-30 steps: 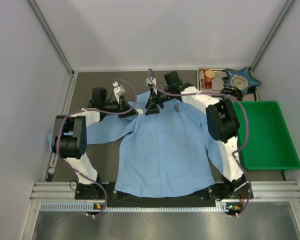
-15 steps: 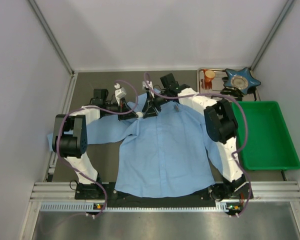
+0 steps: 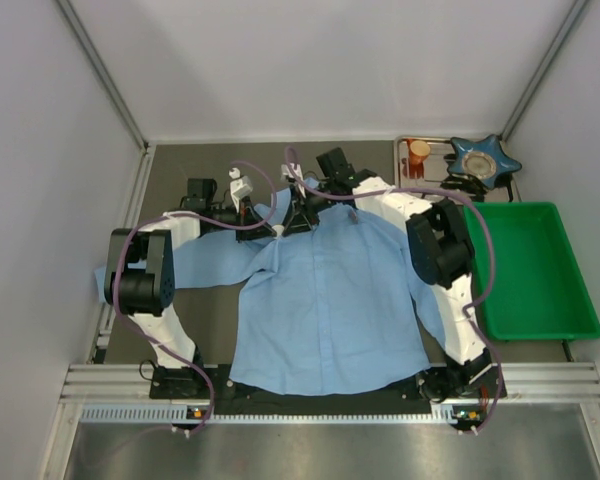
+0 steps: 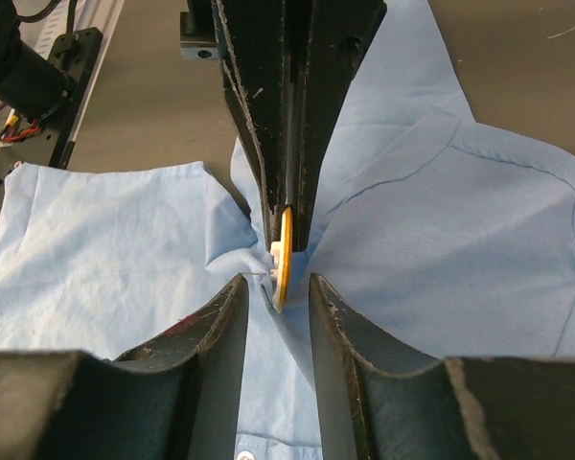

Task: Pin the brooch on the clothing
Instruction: Pin the brooch to the clothes.

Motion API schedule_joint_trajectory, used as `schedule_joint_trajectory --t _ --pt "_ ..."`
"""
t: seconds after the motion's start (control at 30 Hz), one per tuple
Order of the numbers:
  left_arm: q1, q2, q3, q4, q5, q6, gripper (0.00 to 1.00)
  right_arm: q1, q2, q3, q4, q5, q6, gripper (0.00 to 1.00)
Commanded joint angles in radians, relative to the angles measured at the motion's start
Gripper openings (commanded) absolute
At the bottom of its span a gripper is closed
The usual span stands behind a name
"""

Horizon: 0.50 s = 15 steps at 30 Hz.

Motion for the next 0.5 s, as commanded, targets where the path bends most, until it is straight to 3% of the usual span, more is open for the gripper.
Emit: schedule_joint_trajectory --t 0.0,0.17,0.27,0.4,0.47 --pt "0.005 0.01 0.035 -0.012 0.051 0.032 0.0 0.023 0.008 0.046 0.015 -0.041 -0.025 0.32" --pt "0.003 0.015 0.044 -0.059 0.065 0.079 0.0 0.024 0.008 0.033 0.015 -0.033 -0.052 0.32" --pt "0.003 0.027 0.075 -0.174 0.071 0.18 0.0 0.023 0.005 0.023 0.015 -0.032 -0.077 0.32" --pt "0.003 0.064 0.17 -0.431 0.08 0.393 0.0 0.024 -0.004 0.01 0.013 -0.026 -0.111 0.33" --pt "0.003 0.099 0.213 -0.635 0.087 0.569 0.0 0.024 -0.012 -0.007 0.01 -0.018 -0.135 0.34"
